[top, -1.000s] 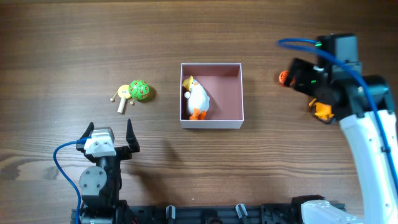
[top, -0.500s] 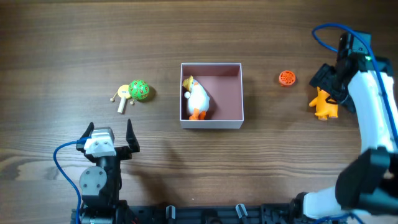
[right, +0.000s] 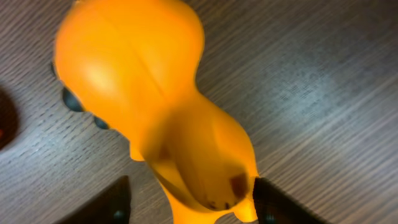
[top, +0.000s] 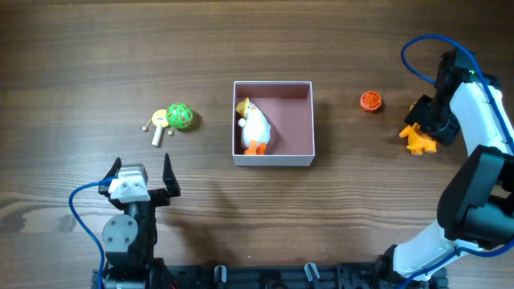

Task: Pack container
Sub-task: 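Move the right gripper to the orange dinosaur and grasp it, then lift the dinosaur into the box beside the duck and release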

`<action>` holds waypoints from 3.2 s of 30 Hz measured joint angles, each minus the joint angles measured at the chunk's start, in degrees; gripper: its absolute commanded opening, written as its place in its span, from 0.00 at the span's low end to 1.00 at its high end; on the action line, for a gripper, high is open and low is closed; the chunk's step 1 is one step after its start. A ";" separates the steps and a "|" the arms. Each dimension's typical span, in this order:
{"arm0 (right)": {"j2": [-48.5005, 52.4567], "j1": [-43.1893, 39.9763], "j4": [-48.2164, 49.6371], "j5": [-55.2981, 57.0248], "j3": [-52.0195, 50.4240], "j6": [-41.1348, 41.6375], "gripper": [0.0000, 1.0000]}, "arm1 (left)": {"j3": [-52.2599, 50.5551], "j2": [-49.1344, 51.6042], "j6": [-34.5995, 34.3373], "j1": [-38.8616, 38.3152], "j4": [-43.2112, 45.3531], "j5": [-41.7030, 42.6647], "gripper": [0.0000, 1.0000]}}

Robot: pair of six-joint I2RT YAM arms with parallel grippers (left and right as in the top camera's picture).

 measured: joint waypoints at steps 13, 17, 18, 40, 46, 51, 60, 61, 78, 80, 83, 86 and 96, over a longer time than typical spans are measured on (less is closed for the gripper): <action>0.02 0.00 3.74 0.09 0.00 -3.69 0.86 | 0.00 0.00 -0.02 0.00 0.00 0.00 1.00; 0.33 0.00 4.09 0.09 0.00 -3.89 0.86 | 0.00 0.00 0.00 0.00 0.00 0.00 1.00; 0.72 0.00 4.48 0.09 0.00 -3.91 0.86 | 0.00 0.00 -0.02 0.00 0.00 0.00 1.00; -20.31 7.17 -13.29 -8.61 12.07 -3.89 0.04 | -0.02 0.00 -0.02 0.00 0.00 -0.02 1.00; -26.16 22.95 -11.54 -14.12 12.15 -0.74 0.04 | 0.00 0.00 -0.02 0.00 0.00 0.00 1.00; -23.80 39.26 -4.11 -13.03 11.61 0.92 0.04 | 0.00 0.00 -0.02 0.00 0.00 0.00 1.00; -6.10 50.97 0.74 -4.79 8.87 6.25 0.05 | 0.00 0.00 -0.02 0.00 0.00 0.00 1.00; -4.52 50.95 0.85 -4.17 8.72 6.73 0.05 | 0.00 0.00 -0.02 0.00 0.00 0.00 1.00; 7.74 50.38 -3.39 0.50 8.33 12.85 0.05 | 0.00 0.00 -0.02 0.00 0.00 0.00 1.00; 7.74 50.38 -4.22 0.98 8.33 13.62 0.05 | 0.00 0.00 0.00 0.00 0.00 0.00 1.00; 7.74 50.38 -4.24 1.40 8.33 13.88 0.05 | -0.02 0.00 0.00 0.00 0.00 0.00 1.00; 7.74 50.38 -4.83 1.44 8.33 14.16 0.06 | 0.00 0.00 -0.02 0.00 0.00 0.00 1.00; 7.74 50.38 -5.73 2.05 8.33 14.78 0.42 | -0.02 0.00 -0.02 0.00 0.00 0.00 1.00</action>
